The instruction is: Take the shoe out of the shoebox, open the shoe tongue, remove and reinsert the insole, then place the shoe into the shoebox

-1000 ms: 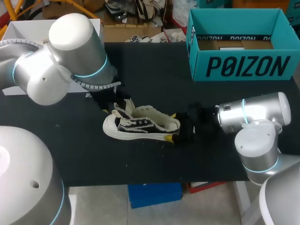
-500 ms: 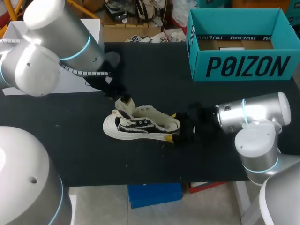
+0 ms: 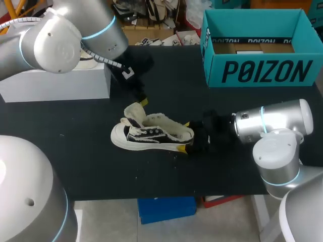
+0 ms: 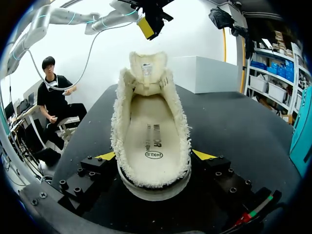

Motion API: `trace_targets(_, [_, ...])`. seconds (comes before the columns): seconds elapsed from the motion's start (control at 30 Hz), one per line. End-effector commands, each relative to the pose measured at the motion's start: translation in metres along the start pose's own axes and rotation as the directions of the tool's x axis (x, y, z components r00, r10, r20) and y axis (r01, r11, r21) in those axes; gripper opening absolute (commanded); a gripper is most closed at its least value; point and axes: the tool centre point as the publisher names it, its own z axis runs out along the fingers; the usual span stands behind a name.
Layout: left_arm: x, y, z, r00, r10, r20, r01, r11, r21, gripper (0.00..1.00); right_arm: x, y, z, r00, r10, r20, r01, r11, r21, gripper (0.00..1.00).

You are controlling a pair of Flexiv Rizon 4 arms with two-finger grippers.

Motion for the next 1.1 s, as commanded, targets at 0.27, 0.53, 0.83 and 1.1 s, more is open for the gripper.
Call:
trace_targets(0.27, [-0.008, -0.014, 0.002, 0.93, 0.318, -0.187, -0.359, 0.895, -0.264, 0.0, 0.0, -0.001, 0.001, 1.0, 0.002, 0.001, -0.002, 1.0, 0.001, 0.0])
trace_targets(0.53, [-0.008, -0.016, 0.006, 0.907, 0.387, -0.168, -0.414, 0.891, -0.184, 0.0, 0.0, -0.001, 0.001, 1.0, 0.002, 0.001, -0.002, 1.0, 0.001, 0.0])
trace_targets(0.83, [0.007, -0.02, 0.013, 0.885, 0.425, -0.187, -0.451, 0.883, -0.127, 0.0, 0.0, -0.001, 0.001, 1.0, 0.002, 0.001, -0.002, 1.0, 0.001, 0.0])
trace_targets(1.1, [0.007, -0.02, 0.013, 0.885, 0.425, -0.187, -0.451, 0.883, -0.127, 0.0, 0.0, -0.001, 0.001, 1.0, 0.002, 0.001, -0.002, 1.0, 0.001, 0.0])
